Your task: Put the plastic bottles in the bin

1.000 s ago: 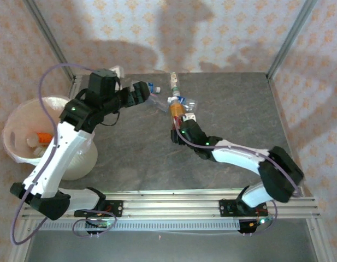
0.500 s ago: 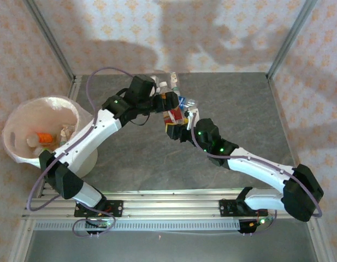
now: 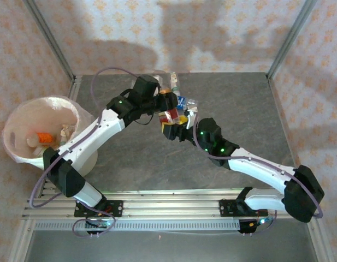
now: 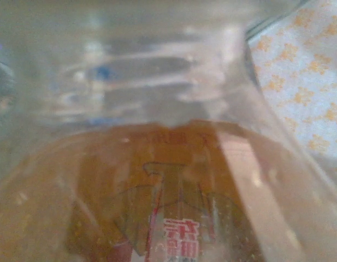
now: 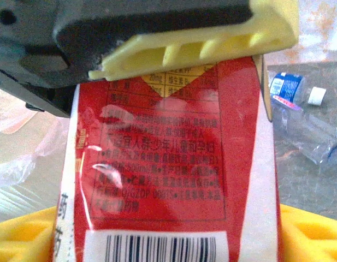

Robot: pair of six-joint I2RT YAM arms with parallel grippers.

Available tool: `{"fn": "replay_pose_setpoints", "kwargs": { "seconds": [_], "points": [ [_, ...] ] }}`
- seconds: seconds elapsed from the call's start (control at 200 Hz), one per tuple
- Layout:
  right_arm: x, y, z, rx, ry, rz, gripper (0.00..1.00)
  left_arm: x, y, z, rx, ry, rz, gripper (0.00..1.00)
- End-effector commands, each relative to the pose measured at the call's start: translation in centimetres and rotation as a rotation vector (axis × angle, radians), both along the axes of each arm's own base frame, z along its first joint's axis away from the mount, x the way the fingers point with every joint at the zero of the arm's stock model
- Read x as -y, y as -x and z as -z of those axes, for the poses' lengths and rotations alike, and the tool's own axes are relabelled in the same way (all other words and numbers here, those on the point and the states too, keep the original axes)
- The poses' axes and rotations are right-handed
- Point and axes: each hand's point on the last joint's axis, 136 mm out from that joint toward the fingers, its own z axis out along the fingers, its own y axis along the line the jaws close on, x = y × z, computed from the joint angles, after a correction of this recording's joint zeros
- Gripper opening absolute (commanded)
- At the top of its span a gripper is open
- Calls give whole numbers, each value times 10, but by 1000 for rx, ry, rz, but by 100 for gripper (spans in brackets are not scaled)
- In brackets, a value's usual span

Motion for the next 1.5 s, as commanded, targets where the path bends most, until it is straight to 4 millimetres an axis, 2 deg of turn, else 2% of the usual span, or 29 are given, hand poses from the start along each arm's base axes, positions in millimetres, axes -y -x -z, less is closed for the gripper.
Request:
{"fn": "replay_pose_setpoints", "kwargs": {
  "seconds": [0.0,0.095,0.205,0.26,0.315,0.4,0.525,0.656,0.761,0.836,0.926,0.981,1.156,1.181,1.291,1.391,1.496],
  "points": [
    [2,12,-31,95,2,-44,94,-65,12,-73,213,-169,-157,54],
    [9,12,-28,114,60,-23,97,-130,30,-118,321,-368,-332,54],
    [19,5,-21,125,116,36,97,-219,70,-167,385,-643,-607,54],
    [24,1,-18,121,134,70,98,-264,94,-186,381,-776,-762,54],
    [28,-5,-16,116,146,110,98,-301,115,-195,350,-865,-878,55],
    [33,-12,-12,102,161,159,99,-347,142,-194,266,-970,-1016,56],
    [33,-18,-8,76,172,185,100,-393,176,-183,106,-1132,-1161,56],
    [34,-23,-2,47,207,208,99,-428,189,-136,-102,-1134,-1181,56],
    [33,-26,2,35,225,214,99,-457,210,-105,-266,-1153,-1268,56],
    [34,-26,0,33,224,216,99,-467,215,-85,-333,-1111,-1278,62],
    [34,-27,-1,33,225,222,99,-472,220,-81,-355,-1102,-1317,88],
    [35,-27,-3,34,226,226,99,-472,218,-85,-349,-1095,-1323,97],
    [40,-31,-3,39,232,265,99,-463,203,-99,-275,-964,-1282,100],
    [40,-35,7,25,251,277,99,-459,199,-101,-249,-920,-1268,100],
    [48,-46,9,17,272,335,99,-426,168,-103,-84,-633,-1135,100],
    [57,-64,11,-16,305,343,99,-377,133,-111,85,-313,-963,99],
    [65,-87,23,-58,362,228,99,-323,104,-119,182,-110,-772,99]
  ]
}}
